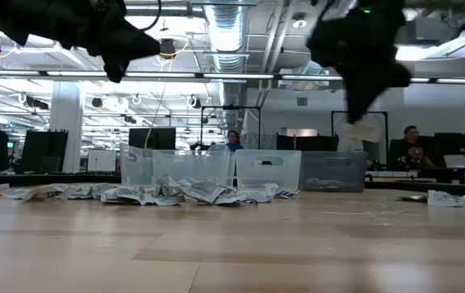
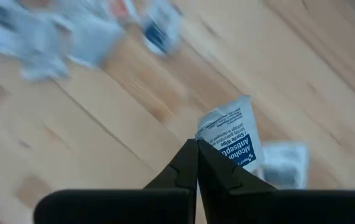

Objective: Pick & Place First Aid Supplies
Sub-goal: Put the alcohol pad into the top right transparent bin

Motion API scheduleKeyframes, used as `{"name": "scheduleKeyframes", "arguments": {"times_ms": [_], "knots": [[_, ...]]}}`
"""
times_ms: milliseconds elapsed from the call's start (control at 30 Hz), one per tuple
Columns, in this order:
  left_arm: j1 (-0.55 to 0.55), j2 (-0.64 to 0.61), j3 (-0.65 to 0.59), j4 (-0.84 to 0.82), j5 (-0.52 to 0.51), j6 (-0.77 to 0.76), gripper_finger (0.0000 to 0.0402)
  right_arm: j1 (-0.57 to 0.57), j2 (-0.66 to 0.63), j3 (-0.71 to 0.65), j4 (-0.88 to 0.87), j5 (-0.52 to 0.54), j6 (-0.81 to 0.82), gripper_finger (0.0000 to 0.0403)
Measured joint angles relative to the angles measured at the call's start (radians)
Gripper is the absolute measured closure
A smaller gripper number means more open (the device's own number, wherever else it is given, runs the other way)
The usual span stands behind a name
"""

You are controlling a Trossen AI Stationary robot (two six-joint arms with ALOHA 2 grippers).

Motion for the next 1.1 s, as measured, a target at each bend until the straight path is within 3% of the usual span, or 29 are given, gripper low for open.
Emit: {"name": "scheduleKeyframes", "arguments": {"times_ms": [267,600,733,900,1100], "knots": [[0.0,-0.098,0.0,0.0,0.0,-0.003,0.0346,-0.115,0.0,0.012,0.246,0.0,-0.194,0.0403],[0.0,-0.104,0.0,0.0,0.007,-0.014,0.0346,-0.329,0.0,0.013,0.625,0.029,-0.515,0.0403],[0.0,-0.104,0.0,0.0,0.011,-0.031,0.0346,-0.407,0.0,0.013,0.665,0.025,-0.63,0.0403],[-0.001,-0.104,0.0,0.0,0.022,-0.042,0.0346,-0.49,0.006,0.0,0.679,0.027,-0.656,0.0403],[0.001,-0.104,0.0,0.006,0.011,-0.05,0.0346,-0.546,0.135,0.008,0.742,0.041,-0.665,0.0403]]}}
